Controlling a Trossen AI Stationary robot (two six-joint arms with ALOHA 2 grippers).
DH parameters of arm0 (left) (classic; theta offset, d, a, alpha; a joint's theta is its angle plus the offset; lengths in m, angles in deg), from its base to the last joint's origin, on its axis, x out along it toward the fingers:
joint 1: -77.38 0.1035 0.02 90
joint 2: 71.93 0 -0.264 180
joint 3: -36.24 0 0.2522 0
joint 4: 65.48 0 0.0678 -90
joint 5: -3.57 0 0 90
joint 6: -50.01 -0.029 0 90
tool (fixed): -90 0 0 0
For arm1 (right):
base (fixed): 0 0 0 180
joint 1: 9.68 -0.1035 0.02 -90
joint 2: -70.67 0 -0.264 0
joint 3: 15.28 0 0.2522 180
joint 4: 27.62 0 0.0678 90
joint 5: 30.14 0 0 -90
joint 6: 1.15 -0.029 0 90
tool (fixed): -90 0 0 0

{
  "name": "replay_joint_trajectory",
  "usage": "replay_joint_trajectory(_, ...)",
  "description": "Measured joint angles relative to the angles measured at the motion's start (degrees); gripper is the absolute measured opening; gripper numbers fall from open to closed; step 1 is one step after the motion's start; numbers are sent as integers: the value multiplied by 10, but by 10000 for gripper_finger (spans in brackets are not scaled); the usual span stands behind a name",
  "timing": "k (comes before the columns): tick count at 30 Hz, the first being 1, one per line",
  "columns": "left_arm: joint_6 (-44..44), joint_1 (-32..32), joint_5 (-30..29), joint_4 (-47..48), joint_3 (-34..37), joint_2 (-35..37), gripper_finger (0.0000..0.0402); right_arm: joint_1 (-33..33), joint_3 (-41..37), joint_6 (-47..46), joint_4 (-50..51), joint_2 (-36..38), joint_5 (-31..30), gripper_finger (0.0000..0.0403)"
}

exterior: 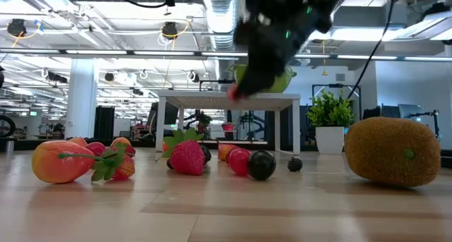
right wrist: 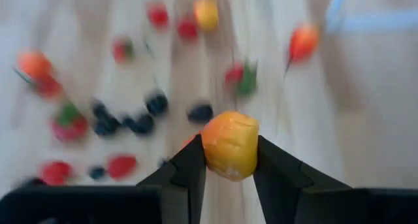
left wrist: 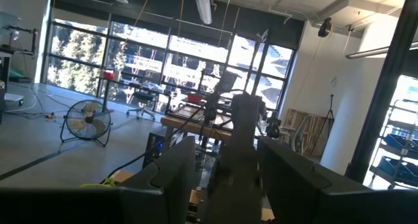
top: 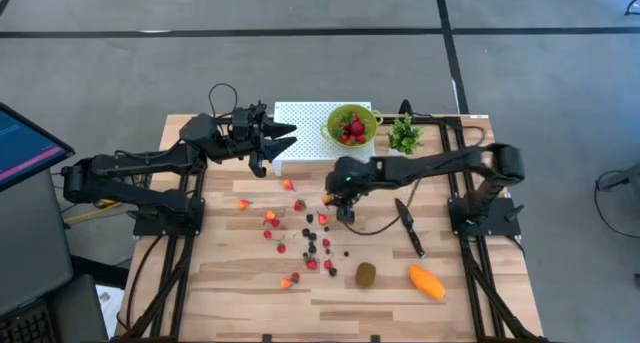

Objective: Pick & Place Fruit
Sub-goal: Put the yellow pear into the green strainer bowl

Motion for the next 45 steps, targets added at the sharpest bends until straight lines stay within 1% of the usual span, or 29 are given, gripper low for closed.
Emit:
replay_joint_trajectory(5, 0, 0, 0, 0, 0, 0, 159, 8, 0, 15, -23, 95, 0, 103)
replay_joint_trajectory(10, 0, 0, 0, 0, 0, 0, 159, 44, 1, 26, -50, 176, -5, 103)
replay_joint_trajectory(13, 0, 0, 0, 0, 0, 0, 159, 76, 2, 35, -54, 209, -31, 103)
replay_joint_trajectory(16, 0, 0, 0, 0, 0, 0, 159, 111, 2, 36, -55, 222, -54, 103)
replay_joint_trajectory(22, 0, 0, 0, 0, 0, 0, 159, 178, 1, 32, -31, 208, -64, 103)
replay_joint_trajectory(29, 0, 0, 0, 0, 0, 0, 159, 223, 1, 19, 0, 163, -64, 103)
replay_joint_trajectory(35, 0, 0, 0, 0, 0, 0, 159, 240, 1, 19, 16, 135, -64, 103)
replay_joint_trajectory(45, 0, 0, 0, 0, 0, 0, 159, 245, 1, 19, 19, 128, -62, 103)
